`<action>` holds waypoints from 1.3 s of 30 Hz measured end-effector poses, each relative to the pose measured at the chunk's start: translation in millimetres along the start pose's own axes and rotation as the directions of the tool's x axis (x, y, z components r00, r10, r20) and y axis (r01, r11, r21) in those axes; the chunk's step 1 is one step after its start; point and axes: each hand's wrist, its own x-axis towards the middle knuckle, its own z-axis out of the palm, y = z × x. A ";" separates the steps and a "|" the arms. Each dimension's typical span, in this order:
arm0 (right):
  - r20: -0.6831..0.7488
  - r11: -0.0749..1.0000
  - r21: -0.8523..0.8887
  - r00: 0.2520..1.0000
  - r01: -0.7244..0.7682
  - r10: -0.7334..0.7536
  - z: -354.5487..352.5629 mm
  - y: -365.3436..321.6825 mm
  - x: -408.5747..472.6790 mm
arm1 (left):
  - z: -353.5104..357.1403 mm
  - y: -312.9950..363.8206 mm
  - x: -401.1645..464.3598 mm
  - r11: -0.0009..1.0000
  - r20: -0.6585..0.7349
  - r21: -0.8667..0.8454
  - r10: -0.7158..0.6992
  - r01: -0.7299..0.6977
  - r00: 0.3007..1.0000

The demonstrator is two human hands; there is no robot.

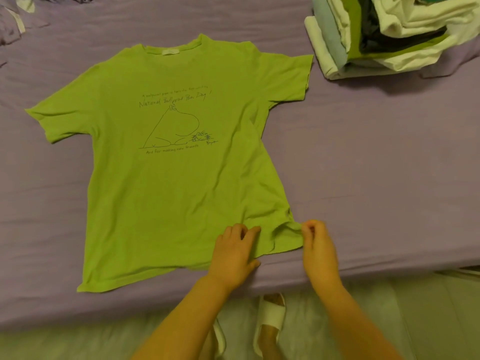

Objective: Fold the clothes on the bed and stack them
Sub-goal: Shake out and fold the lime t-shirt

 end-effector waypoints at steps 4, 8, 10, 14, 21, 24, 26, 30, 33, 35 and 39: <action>-0.078 0.907 0.410 0.986 -0.101 0.145 -18.8 -16.0 -8.2 | 4.4 10.7 -3.8 0.998 -0.156 -0.066 0.006 -0.017 0.988; -0.057 0.870 0.490 0.993 -0.059 0.099 -31.0 -13.8 -8.4 | 8.7 34.8 -1.7 0.991 -0.243 -0.104 0.060 -0.087 0.968; -0.030 0.855 0.515 0.996 -0.059 0.087 -35.7 -7.9 -10.3 | 8.4 48.0 4.8 0.984 -0.279 -0.140 0.063 -0.106 0.958; 0.012 0.789 0.604 0.991 -0.111 0.130 -42.2 6.0 -16.8 | 9.5 68.9 18.6 0.959 -0.274 -0.246 0.073 -0.143 0.959; 0.126 0.617 0.748 0.965 -0.244 0.228 -37.5 13.1 -15.2 | 7.4 89.9 30.4 0.966 -0.277 -0.229 0.057 -0.123 0.959; 0.150 0.474 0.840 0.952 -0.265 0.266 -40.0 14.1 -14.9 | 8.2 95.1 36.6 0.981 -0.305 -0.154 0.064 -0.116 0.950; 0.174 0.363 0.887 0.934 -0.286 0.311 -44.0 14.4 -12.6 | 9.8 94.0 38.2 0.978 -0.346 -0.161 0.069 -0.132 0.936; 0.341 0.350 0.803 0.853 -0.483 0.395 -43.0 14.0 4.6 | 10.2 93.9 25.6 0.916 -0.357 -0.373 0.007 -0.149 0.934; 0.489 0.588 0.584 0.820 -0.560 0.296 -35.0 1.2 23.8 | 8.8 97.2 10.6 0.873 -0.299 -0.458 0.030 -0.171 0.954; 0.553 0.739 0.467 0.813 -0.485 0.184 -30.3 -7.4 34.5 | 7.2 94.3 9.4 0.862 -0.243 -0.487 0.023 -0.143 0.970; 0.348 0.994 0.039 0.933 -0.107 0.087 -30.7 9.7 49.8 | -1.4 78.3 15.0 0.892 0.041 -0.447 0.103 -0.074 0.994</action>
